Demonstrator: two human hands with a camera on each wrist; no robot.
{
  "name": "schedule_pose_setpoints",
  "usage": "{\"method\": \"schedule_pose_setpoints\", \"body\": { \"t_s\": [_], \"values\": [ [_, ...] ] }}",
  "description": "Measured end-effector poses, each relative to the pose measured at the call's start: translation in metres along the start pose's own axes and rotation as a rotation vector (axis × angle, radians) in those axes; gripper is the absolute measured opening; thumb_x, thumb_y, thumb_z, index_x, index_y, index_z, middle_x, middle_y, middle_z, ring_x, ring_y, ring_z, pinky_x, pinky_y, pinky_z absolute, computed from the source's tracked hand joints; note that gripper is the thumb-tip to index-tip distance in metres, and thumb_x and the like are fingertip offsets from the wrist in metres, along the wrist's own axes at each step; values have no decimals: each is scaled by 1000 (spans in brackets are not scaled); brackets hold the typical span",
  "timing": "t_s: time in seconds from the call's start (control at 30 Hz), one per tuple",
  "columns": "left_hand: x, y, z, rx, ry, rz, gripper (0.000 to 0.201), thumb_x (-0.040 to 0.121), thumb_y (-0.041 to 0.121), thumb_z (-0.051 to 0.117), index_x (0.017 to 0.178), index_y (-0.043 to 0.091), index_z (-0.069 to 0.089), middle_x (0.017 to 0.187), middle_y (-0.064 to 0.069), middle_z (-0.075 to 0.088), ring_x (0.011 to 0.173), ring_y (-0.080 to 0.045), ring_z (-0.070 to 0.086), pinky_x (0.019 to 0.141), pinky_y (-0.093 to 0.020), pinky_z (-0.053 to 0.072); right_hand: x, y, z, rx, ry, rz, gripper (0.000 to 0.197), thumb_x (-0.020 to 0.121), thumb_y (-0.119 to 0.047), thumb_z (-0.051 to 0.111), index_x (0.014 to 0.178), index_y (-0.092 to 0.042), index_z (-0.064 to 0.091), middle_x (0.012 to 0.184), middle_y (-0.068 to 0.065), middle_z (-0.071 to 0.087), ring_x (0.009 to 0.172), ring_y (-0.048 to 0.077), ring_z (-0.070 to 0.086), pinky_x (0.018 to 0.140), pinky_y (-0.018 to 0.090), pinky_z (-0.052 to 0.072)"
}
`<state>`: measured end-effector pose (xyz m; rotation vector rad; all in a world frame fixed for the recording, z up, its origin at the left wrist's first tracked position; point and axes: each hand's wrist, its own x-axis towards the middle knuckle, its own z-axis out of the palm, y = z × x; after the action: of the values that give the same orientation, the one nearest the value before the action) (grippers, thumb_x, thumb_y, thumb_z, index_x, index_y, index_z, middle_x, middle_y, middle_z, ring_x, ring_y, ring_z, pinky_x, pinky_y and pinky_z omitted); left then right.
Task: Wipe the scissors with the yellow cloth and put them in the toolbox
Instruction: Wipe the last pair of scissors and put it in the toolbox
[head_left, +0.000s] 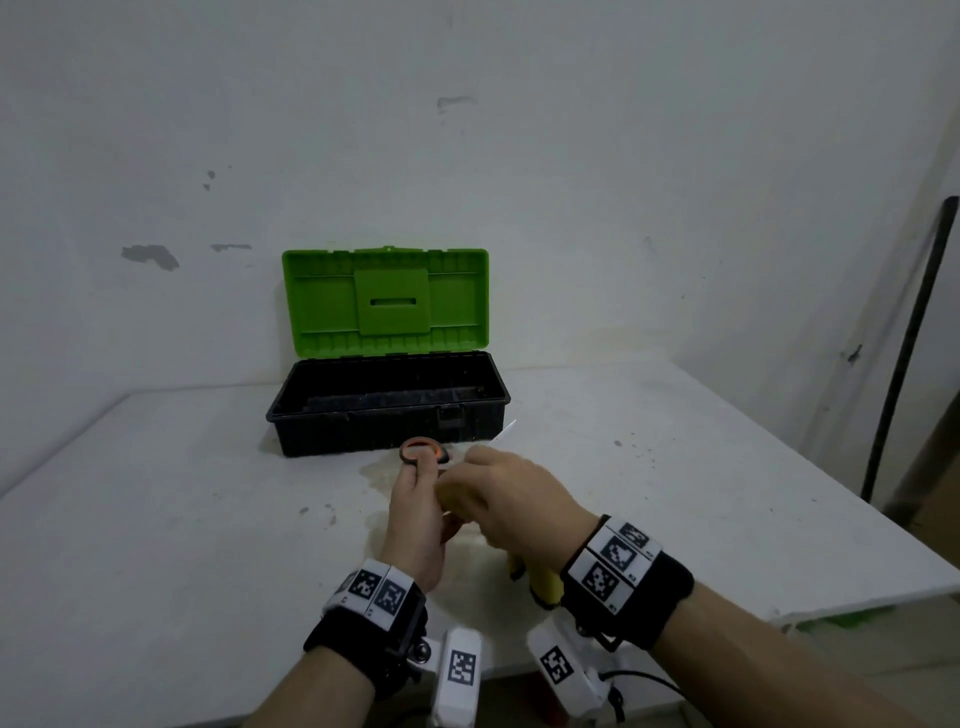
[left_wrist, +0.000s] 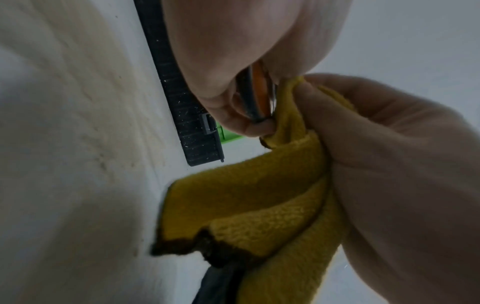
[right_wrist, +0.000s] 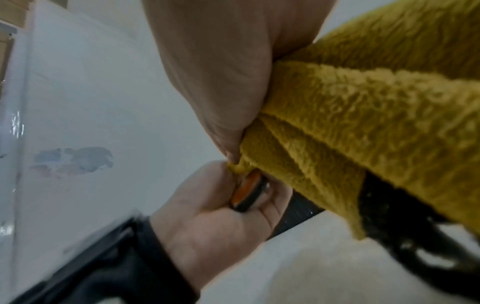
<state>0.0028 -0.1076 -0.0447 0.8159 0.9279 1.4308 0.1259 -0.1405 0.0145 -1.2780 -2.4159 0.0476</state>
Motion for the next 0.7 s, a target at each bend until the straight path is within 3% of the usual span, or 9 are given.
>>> {"method": "schedule_pose_setpoints", "body": {
  "t_s": [0.07, 0.13, 0.2, 0.27, 0.4, 0.57, 0.7],
  "values": [
    [0, 2, 0, -8, 6, -8, 35, 105, 43, 39, 120, 18, 59, 99, -14, 74, 89, -28, 73, 67, -38, 58, -2, -3, 6, -41, -45, -37, 21, 100, -30, 47, 113, -30, 63, 109, -5, 53, 87, 18, 58, 66, 30, 45],
    [2, 3, -2, 8, 24, 6, 38, 106, 42, 38, 120, 13, 58, 96, -18, 69, 81, -30, 69, 63, -38, 56, 0, 7, 7, -80, -24, 13, 20, 100, -30, 47, 113, -30, 62, 106, -5, 52, 85, 18, 58, 64, 28, 44],
    [3, 4, -5, 17, 62, 27, 35, 106, 40, 38, 113, 12, 58, 90, -14, 58, 66, -23, 57, 54, -33, 50, 2, 19, 1, -83, 34, 117, 19, 99, -26, 48, 112, -28, 61, 106, -4, 51, 87, 22, 59, 66, 33, 48],
    [5, 4, -5, 19, 79, 27, 33, 106, 41, 39, 109, 14, 58, 92, -12, 53, 63, -20, 51, 52, -32, 48, 3, 26, -3, -57, 118, 165, 18, 98, -26, 49, 111, -28, 62, 108, -3, 53, 89, 25, 59, 71, 41, 53],
    [3, 3, 2, 35, 34, 12, 33, 106, 42, 38, 114, 17, 58, 97, -18, 66, 77, -27, 63, 59, -36, 53, 2, 15, 8, -29, 89, 122, 18, 99, -29, 49, 112, -29, 62, 107, -3, 54, 90, 22, 58, 74, 40, 53],
    [4, 3, -1, 45, 50, 13, 29, 106, 40, 39, 106, 18, 57, 93, -12, 57, 67, -21, 54, 55, -34, 51, 6, 35, 8, 6, 191, 282, 19, 100, -28, 47, 108, -28, 64, 103, -1, 57, 87, 25, 59, 72, 43, 53],
    [5, 9, -6, 92, 53, -42, 34, 104, 49, 36, 111, 22, 56, 93, -8, 62, 66, -19, 56, 53, -32, 50, 7, 49, -6, 145, 312, 320, 17, 97, -27, 54, 109, -26, 66, 99, -3, 63, 91, 16, 58, 82, 31, 50]
  ]
}}
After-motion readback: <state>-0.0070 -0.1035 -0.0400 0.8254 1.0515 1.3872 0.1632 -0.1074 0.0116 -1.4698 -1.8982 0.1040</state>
